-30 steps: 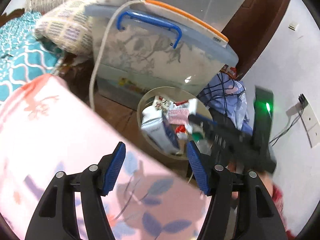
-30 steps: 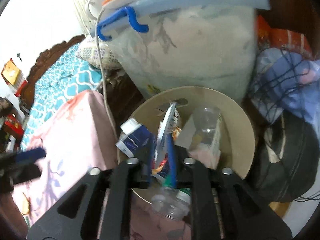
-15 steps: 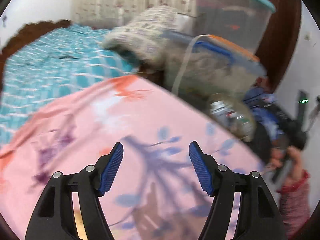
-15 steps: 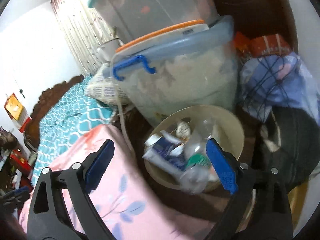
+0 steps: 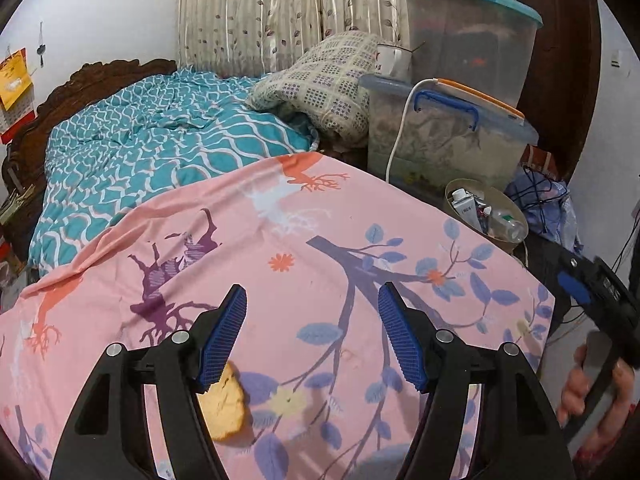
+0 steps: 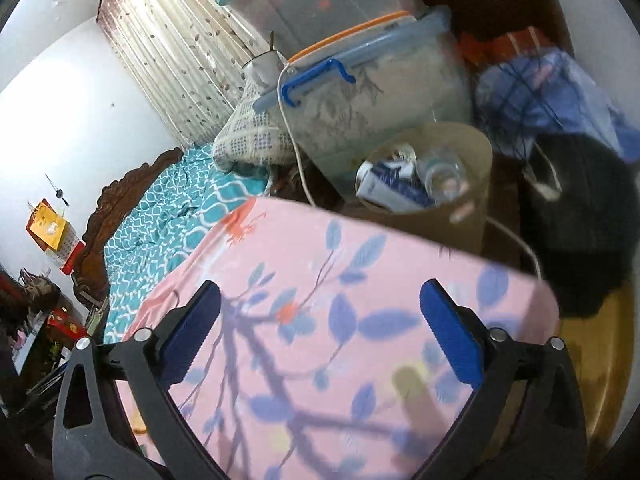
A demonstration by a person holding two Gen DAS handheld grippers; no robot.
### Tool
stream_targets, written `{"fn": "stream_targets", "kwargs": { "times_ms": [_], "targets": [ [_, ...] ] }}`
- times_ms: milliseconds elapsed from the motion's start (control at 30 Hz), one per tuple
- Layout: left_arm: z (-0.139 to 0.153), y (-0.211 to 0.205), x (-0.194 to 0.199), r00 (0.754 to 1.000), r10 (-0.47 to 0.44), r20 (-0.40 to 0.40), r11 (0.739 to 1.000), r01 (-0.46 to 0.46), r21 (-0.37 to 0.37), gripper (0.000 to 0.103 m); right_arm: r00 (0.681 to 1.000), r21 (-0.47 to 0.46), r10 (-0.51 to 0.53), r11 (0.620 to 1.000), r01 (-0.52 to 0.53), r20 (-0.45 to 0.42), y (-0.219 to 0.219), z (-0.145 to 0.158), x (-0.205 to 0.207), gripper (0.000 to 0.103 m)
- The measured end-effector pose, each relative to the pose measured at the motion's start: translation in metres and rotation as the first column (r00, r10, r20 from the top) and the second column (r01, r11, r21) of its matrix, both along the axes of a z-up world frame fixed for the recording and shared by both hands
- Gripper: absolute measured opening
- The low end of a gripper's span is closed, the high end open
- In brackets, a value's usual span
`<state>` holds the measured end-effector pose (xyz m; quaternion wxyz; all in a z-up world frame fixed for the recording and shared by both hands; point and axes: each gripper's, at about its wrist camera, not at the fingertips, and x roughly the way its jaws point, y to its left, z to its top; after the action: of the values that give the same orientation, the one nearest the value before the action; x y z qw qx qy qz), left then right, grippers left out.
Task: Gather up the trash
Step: 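Move both tools back over the bed toward the bread crust and green wrapper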
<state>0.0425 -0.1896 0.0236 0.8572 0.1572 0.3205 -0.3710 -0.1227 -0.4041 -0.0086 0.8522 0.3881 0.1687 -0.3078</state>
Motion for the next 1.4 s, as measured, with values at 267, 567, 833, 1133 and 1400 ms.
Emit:
{"fn": "stream_targets", "kwargs": {
  "times_ms": [267,567,833,1133,1400],
  "targets": [
    [-0.002,0.024,-0.007,0.999,0.029,0.032,0.999,-0.029,-0.015,0.067,1.0,0.019,0.012,1.0,-0.012,-0.011,0.052,0.006,-0.003,0.099],
    [-0.009,0.047,-0.014,0.995,0.067,0.078,0.998,-0.067,0.0,0.071,0.997,0.004,0.082,0.997,-0.082,-0.012,0.087,0.013,0.012,0.099],
    [-0.014,0.057,-0.016,0.994,0.08,0.081,0.997,-0.08,0.001,0.073,0.991,-0.025,0.13,0.991,-0.131,-0.023,0.105,0.016,0.021,0.099],
    [-0.018,0.063,-0.017,0.992,0.094,0.089,0.995,-0.095,0.003,0.077,0.986,-0.029,0.163,0.986,-0.164,-0.037,0.112,0.014,0.027,0.099],
    [-0.021,0.068,-0.017,0.988,0.117,0.102,0.993,-0.12,0.016,0.084,0.978,-0.015,0.201,0.979,-0.202,-0.046,0.117,0.009,0.032,0.099]
  ]
}}
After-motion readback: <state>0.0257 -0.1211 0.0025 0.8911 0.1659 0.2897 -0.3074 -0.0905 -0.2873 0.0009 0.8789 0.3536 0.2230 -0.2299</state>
